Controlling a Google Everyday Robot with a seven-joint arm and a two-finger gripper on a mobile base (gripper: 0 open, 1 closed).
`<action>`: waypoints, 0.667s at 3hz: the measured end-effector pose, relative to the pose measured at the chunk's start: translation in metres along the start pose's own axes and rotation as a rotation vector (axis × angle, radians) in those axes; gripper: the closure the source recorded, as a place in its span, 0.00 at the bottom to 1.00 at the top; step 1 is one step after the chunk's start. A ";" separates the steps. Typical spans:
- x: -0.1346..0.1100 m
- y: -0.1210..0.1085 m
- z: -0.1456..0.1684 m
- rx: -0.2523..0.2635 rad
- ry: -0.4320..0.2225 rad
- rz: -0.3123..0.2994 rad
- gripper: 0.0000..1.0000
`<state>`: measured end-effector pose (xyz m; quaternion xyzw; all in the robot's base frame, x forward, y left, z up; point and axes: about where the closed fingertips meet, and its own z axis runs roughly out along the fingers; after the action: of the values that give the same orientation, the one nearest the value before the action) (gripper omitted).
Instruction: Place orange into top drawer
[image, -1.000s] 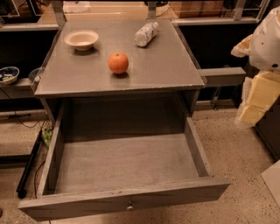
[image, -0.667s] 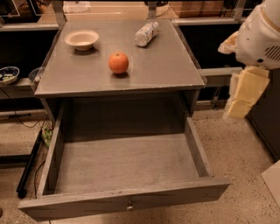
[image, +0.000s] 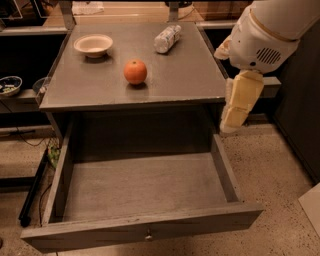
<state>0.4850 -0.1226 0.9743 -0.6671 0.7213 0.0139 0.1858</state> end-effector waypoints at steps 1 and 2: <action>0.002 -0.017 0.002 0.024 0.000 0.016 0.00; -0.015 -0.057 0.010 0.032 -0.036 -0.008 0.00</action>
Offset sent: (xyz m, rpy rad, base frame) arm 0.0887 0.0157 0.0197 0.0549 -0.0636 0.0152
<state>0.5434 -0.1122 0.9819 -0.6666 0.7153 0.0136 0.2092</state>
